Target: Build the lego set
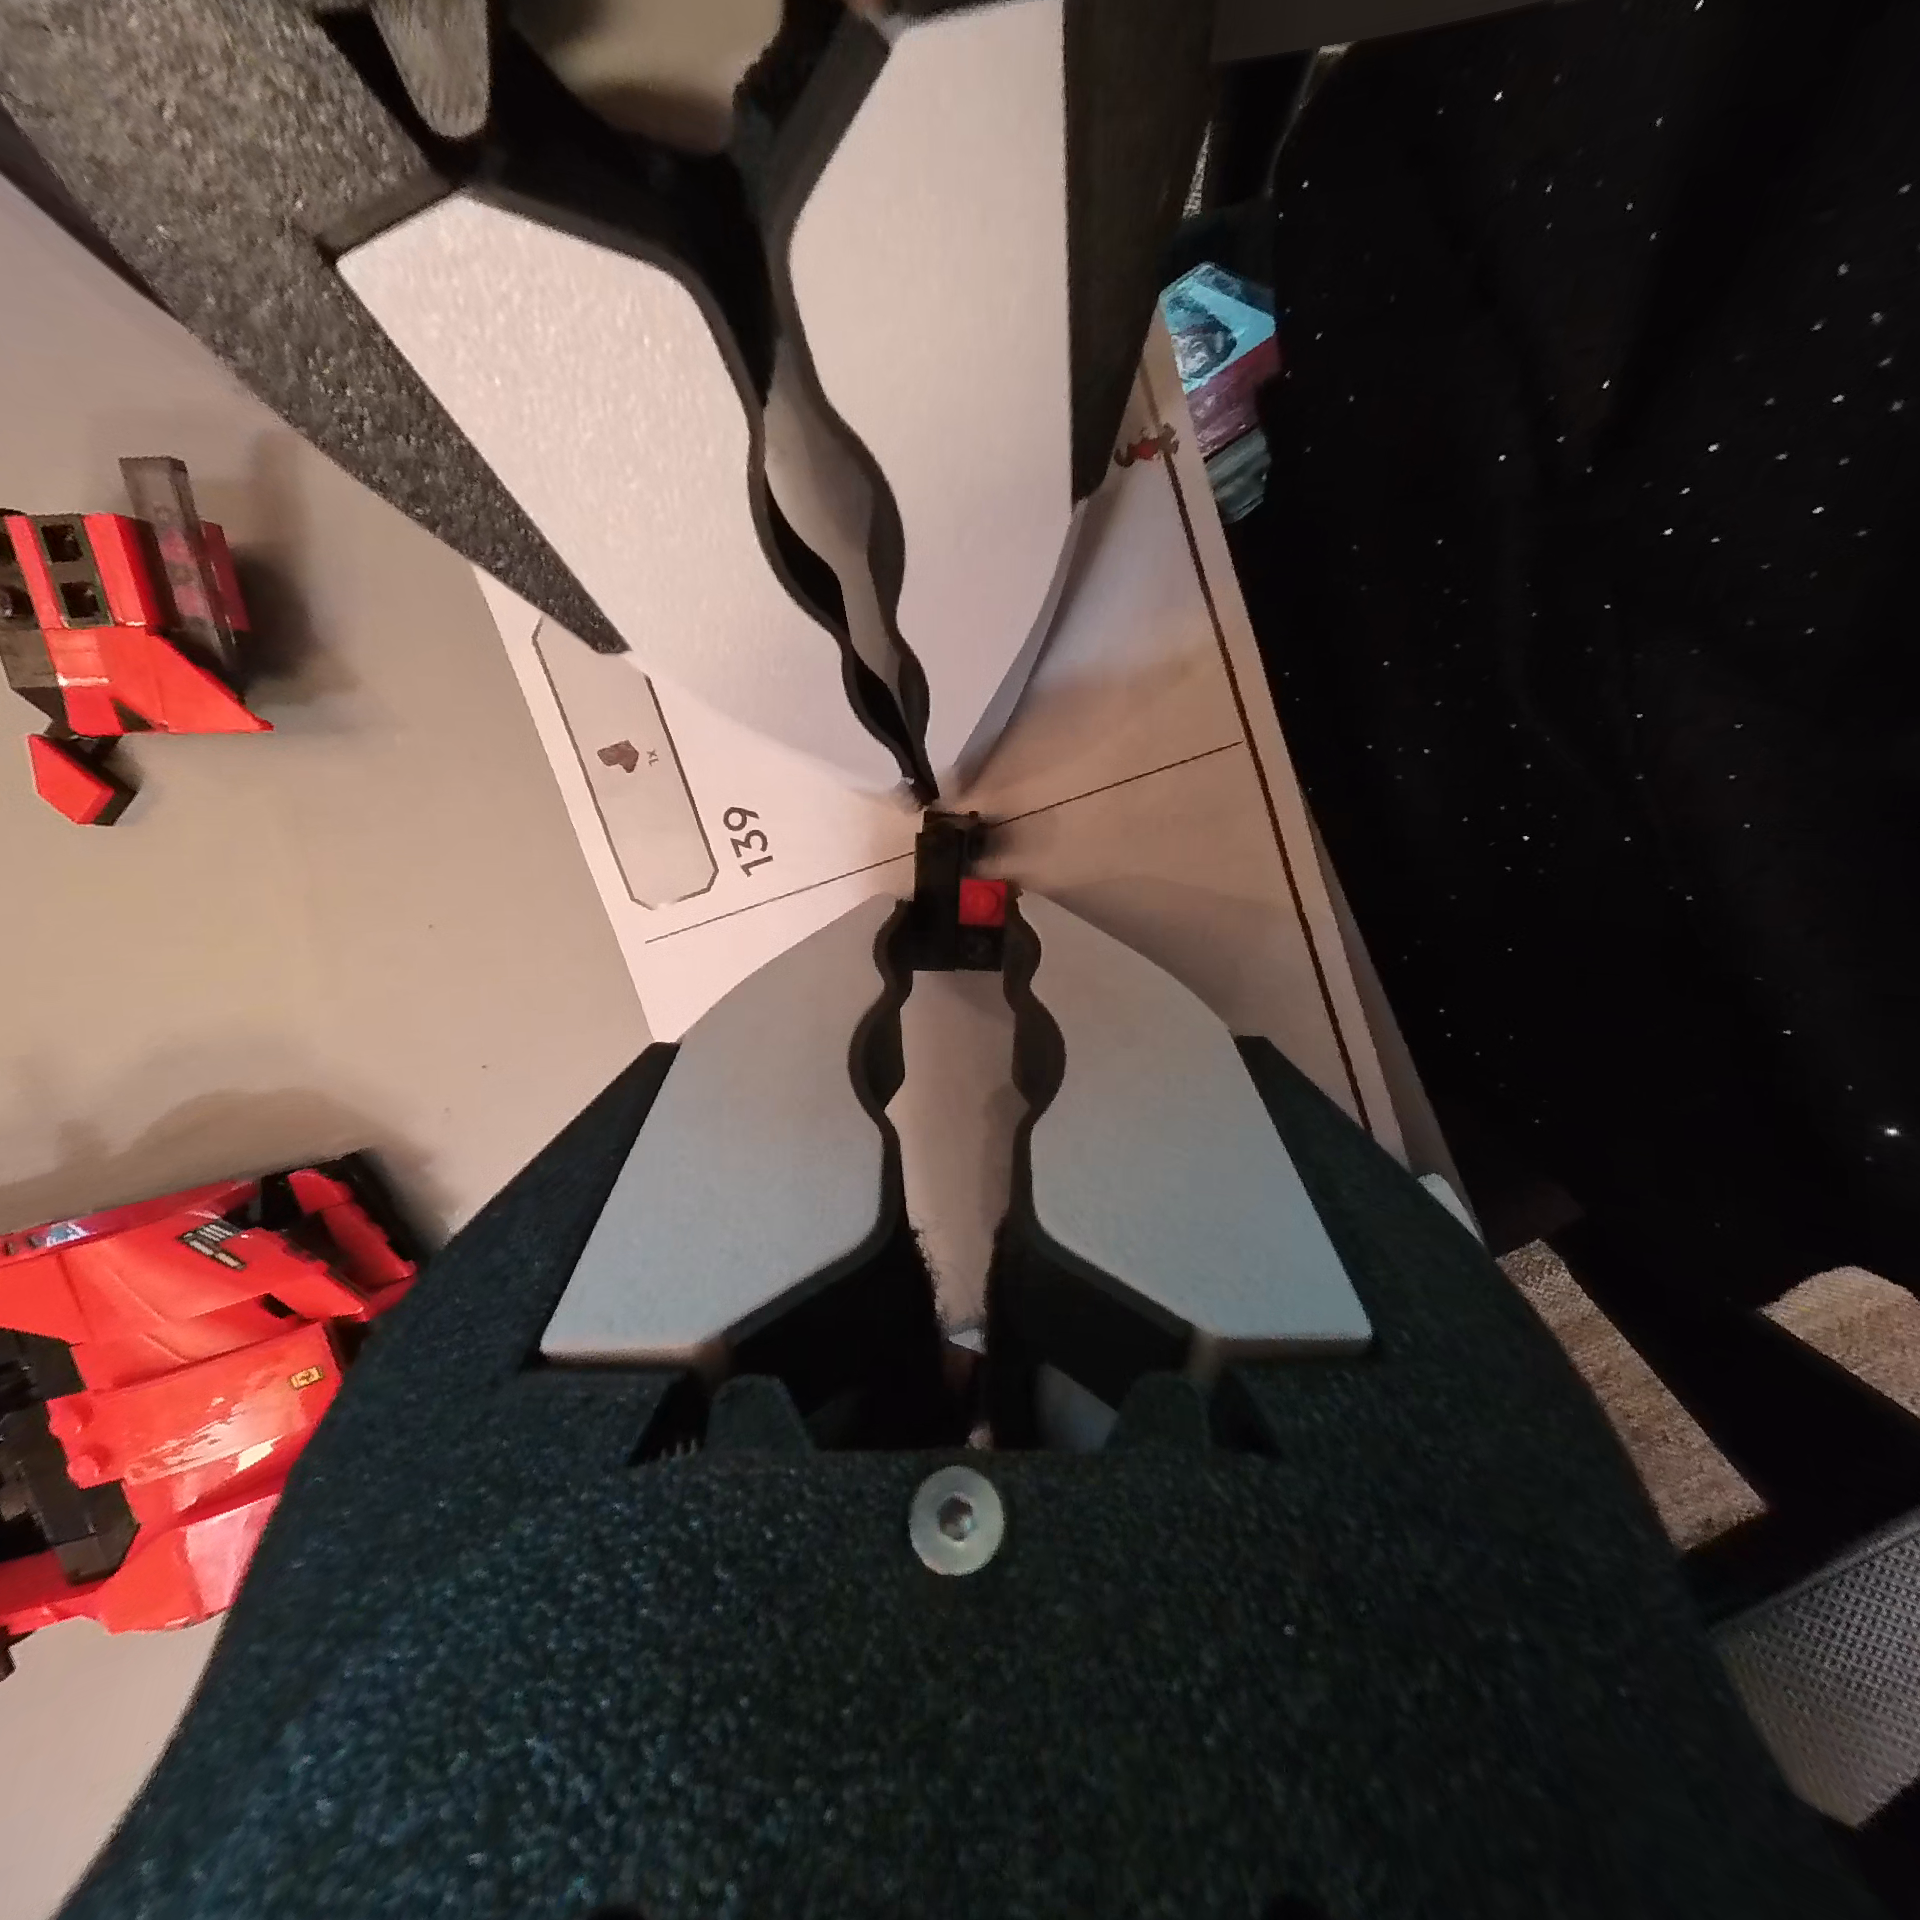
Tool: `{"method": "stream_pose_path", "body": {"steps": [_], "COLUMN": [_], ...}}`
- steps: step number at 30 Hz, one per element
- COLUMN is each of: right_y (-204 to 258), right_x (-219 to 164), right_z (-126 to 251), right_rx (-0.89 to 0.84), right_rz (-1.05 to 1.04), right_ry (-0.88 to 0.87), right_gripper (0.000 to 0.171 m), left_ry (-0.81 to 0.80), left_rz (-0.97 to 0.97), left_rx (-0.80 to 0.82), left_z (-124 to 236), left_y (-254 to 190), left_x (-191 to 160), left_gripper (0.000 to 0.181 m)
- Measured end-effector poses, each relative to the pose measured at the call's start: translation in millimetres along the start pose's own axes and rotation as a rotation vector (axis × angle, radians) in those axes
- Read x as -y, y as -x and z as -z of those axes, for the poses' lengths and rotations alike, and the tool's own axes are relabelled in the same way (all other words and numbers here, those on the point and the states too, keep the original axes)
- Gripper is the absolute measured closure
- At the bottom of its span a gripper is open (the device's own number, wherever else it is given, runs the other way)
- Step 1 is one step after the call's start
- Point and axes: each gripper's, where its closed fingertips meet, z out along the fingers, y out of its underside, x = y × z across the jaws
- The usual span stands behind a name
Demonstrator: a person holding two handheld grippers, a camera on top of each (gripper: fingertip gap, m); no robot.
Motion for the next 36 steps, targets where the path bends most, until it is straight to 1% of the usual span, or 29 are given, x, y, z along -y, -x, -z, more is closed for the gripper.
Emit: {"method": "stream_pose_path", "body": {"steps": [12,16,21,29,36], "right_y": [-0.9,-4.6,-4.3,-2.3,-1.7], "right_x": [0.2,5.8,9.4,6.6,9.5], "right_z": [0.1,5.0,6.3,3.1,3.0], "right_rx": [-0.010,-0.009,0.001,0.006,0.033], "right_rz": [0.000,-0.042,-0.058,-0.052,-0.079], "right_ry": [-0.010,-0.062,-0.088,-0.061,-0.086], "right_gripper": [0.171,0.171,0.171,0.171,0.171], "left_ry": [-0.005,0.007,0.020,0.030,0.030], "left_rz": [-0.019,-0.026,-0.033,-0.042,-0.039], "left_rx": [-0.025,-0.029,-0.031,-0.025,-0.033], "left_z": [-2.3,-2.5,-2.6,-2.6,-3.6], "left_y": [-0.2,-0.3,-0.2,-0.3,-1.3], "left_x": [3.3,3.2,3.2,3.1,4.7], "left_gripper": [0.165,0.165,0.165,0.165,0.165]}}
